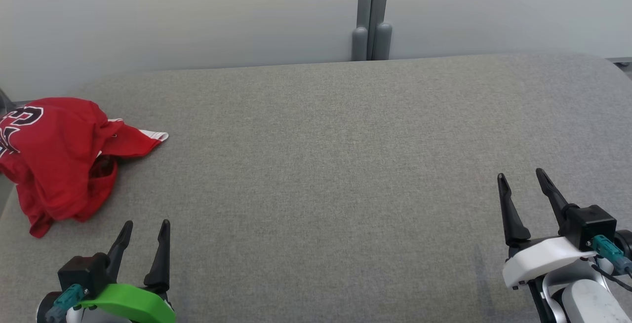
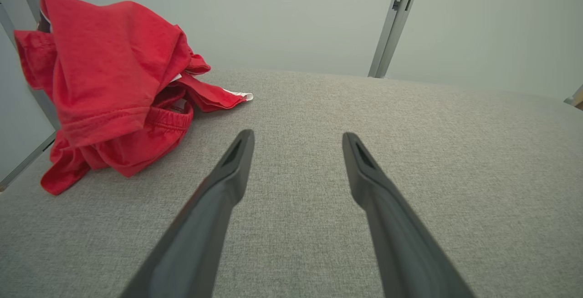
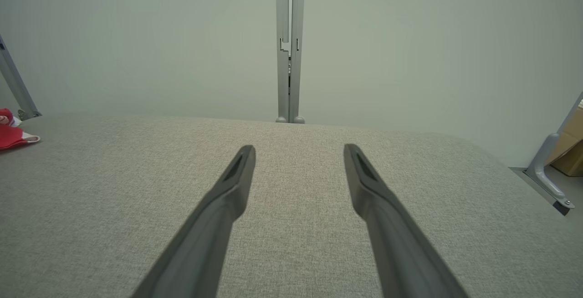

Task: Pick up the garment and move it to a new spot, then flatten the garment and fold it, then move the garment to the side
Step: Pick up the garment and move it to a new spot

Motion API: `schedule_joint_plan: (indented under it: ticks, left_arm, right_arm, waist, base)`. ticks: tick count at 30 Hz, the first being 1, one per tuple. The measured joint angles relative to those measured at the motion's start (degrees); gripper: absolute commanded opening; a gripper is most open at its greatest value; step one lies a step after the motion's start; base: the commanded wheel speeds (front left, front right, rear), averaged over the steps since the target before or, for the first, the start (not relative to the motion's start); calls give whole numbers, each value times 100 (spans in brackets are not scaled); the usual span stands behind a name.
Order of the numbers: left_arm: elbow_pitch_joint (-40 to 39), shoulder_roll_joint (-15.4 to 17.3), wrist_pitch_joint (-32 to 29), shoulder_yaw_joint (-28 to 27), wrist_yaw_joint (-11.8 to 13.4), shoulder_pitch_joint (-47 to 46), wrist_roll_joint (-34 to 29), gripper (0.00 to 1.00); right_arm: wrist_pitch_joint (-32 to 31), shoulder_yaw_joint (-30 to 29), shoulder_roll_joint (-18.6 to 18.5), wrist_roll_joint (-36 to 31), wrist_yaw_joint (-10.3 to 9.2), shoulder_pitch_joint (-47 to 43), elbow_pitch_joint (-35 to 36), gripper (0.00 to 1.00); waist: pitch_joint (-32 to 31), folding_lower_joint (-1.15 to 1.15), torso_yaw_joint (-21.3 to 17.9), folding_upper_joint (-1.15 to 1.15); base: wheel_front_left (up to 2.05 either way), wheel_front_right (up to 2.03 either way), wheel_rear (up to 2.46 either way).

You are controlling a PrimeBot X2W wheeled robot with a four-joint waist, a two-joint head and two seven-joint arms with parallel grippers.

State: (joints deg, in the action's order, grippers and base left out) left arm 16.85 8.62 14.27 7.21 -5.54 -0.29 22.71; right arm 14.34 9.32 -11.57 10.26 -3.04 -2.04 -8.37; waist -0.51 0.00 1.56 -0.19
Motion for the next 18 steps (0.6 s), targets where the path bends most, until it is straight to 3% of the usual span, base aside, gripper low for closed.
schedule_joint_plan:
  ticks: [11,18]
  left_arm:
    - [77,-31,0,21,-47,-2,-63,100]
    - [121,-49,0,15,-51,-3,-145,100]
  right_arm:
    - [0,-94,74,-43,55,-1,-2,100]
    - [0,-12,116,-122,164,0,24,100]
  waist:
    - [-6,0,41,0]
    - [-32,0,262,0]
  base:
    - [0,0,0]
    - [0,0,0]
